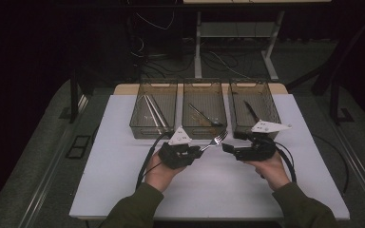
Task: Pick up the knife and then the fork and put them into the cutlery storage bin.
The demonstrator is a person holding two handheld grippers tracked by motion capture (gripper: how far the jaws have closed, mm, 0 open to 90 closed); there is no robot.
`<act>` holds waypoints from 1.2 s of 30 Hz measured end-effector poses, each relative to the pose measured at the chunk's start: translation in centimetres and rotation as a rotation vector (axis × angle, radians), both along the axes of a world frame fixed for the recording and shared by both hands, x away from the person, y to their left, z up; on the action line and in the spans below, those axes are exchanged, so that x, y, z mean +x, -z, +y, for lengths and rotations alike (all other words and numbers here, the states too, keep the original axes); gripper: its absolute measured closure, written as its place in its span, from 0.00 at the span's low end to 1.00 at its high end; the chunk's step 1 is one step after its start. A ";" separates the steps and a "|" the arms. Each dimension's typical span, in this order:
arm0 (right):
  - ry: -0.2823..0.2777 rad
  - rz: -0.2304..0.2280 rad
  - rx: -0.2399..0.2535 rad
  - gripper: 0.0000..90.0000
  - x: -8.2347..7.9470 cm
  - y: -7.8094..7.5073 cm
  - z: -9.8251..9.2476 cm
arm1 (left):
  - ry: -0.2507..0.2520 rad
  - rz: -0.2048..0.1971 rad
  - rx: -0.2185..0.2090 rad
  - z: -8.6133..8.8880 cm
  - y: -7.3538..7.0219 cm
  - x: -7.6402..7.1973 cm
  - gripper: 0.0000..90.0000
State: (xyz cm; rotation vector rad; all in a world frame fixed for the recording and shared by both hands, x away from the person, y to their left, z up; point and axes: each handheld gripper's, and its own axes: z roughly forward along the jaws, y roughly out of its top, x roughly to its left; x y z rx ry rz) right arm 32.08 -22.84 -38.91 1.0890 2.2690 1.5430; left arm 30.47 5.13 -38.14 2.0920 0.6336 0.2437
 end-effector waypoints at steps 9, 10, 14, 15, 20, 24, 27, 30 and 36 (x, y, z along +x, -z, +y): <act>-0.012 0.031 0.058 0.44 0.5 0.4 1.0 | -0.005 -0.021 -0.008 -0.1 0.1 -0.6 0.85; -0.016 0.029 0.067 0.47 0.6 0.5 1.1 | -0.004 -0.023 -0.008 -0.3 0.2 -0.7 0.85; -0.015 0.039 0.091 0.59 0.9 0.6 1.3 | -0.001 -0.032 -0.004 -0.5 0.2 -0.9 0.85; -0.013 0.039 0.102 0.62 0.9 0.6 1.4 | 0.000 -0.034 -0.003 -0.6 0.3 -0.9 0.85; -0.014 0.024 0.124 0.76 1.0 0.5 1.4 | -0.004 -0.032 -0.001 -0.6 0.4 -0.9 0.85; -0.017 0.007 0.145 0.86 1.0 0.1 1.4 | 0.003 -0.028 0.002 -0.7 0.6 -0.8 0.85; -0.030 -0.005 0.155 0.90 0.9 -0.3 1.5 | 0.006 -0.022 0.003 -0.9 0.8 -0.9 0.85; -0.040 -0.013 0.156 0.92 0.9 -0.6 1.7 | 0.016 -0.022 0.002 -0.9 0.8 -0.9 0.85; -0.040 -0.017 0.168 0.95 0.7 -1.2 1.8 | 0.046 0.010 -0.056 -1.0 1.2 -0.8 0.82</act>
